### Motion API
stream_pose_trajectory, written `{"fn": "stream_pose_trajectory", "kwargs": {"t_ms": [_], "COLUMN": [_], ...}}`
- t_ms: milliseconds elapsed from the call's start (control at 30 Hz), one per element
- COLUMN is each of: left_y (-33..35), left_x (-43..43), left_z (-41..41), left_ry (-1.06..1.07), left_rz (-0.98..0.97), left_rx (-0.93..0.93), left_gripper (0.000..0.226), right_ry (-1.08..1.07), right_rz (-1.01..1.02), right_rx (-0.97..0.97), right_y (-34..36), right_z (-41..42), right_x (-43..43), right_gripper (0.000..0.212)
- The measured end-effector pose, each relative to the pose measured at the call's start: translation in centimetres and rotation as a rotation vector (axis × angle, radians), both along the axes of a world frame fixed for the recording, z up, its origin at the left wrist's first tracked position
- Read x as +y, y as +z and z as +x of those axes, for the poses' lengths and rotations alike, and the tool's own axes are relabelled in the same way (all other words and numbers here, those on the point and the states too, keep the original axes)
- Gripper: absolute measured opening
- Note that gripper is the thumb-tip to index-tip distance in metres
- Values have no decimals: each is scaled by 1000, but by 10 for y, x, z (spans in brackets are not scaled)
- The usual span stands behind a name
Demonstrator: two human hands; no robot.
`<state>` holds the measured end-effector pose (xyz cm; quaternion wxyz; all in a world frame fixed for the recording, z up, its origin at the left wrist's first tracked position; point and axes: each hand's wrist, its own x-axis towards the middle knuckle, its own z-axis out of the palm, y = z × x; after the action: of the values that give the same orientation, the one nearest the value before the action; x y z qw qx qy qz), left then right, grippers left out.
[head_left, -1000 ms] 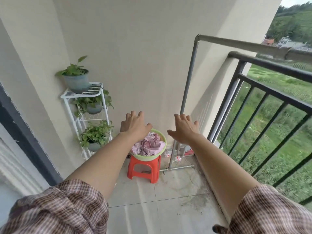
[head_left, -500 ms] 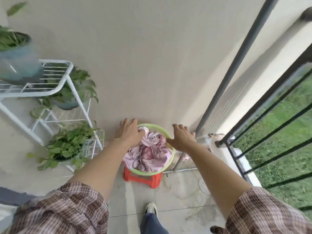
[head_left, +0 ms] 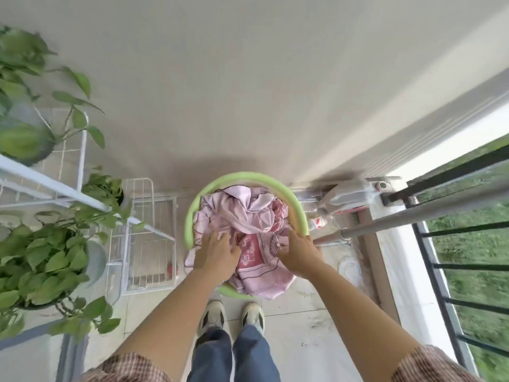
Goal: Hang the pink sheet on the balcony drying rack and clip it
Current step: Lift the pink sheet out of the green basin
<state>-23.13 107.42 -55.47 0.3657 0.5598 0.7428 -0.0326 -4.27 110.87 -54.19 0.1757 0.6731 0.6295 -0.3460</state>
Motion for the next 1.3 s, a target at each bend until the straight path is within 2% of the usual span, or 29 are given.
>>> {"fn": "stream_pose_trajectory", "kwargs": {"t_ms": [100,200,300,433,567,667,800,900,1000,1067,1167,1300], "left_y": [-51,-89,-119,-140,-140,-118,-79,-51,-17,10,48,100], "left_x": [-4,-10,-9,-1,7,6,-7,-17,-26,-31,-30,-30], "left_z": [-5,-8,-12,-9,-9,-20,-34,-37,-32,-29,-33,-37], "left_ry": [19,35,9,-12,23,86,145,99,94,121,187,395], "left_rz": [-32,23,66,-23,-15,-12,59,58,38,-12,-98,-122], "left_rx": [-51,-82,-40,87,46,-79,-207,-256,-314,-370,-477,-724], "left_gripper": [23,18,25,38,21,15,8,7,6,16,19,19], "right_ry": [-37,-42,-69,-86,-94,-153,-542,-561,-539,-530,-611,-747], "right_rz": [-61,-55,14,108,301,363,357,346,375,391,425,431], "right_rx": [-30,-67,-78,-75,112,317,505,556,605,648,807,1050], "right_y": [-48,-85,-110,-132,-126,-101,-55,-14,25,54,101,161], "right_z": [-5,-9,-14,-16,-16,-10,15,22,22,20,16,12], "right_x": [2,4,7,6,-5,-20,-22,-23,-29,-33,-35,-31], "right_gripper": [51,51,48,35,18,11,19,28,21,18,19,17]}}
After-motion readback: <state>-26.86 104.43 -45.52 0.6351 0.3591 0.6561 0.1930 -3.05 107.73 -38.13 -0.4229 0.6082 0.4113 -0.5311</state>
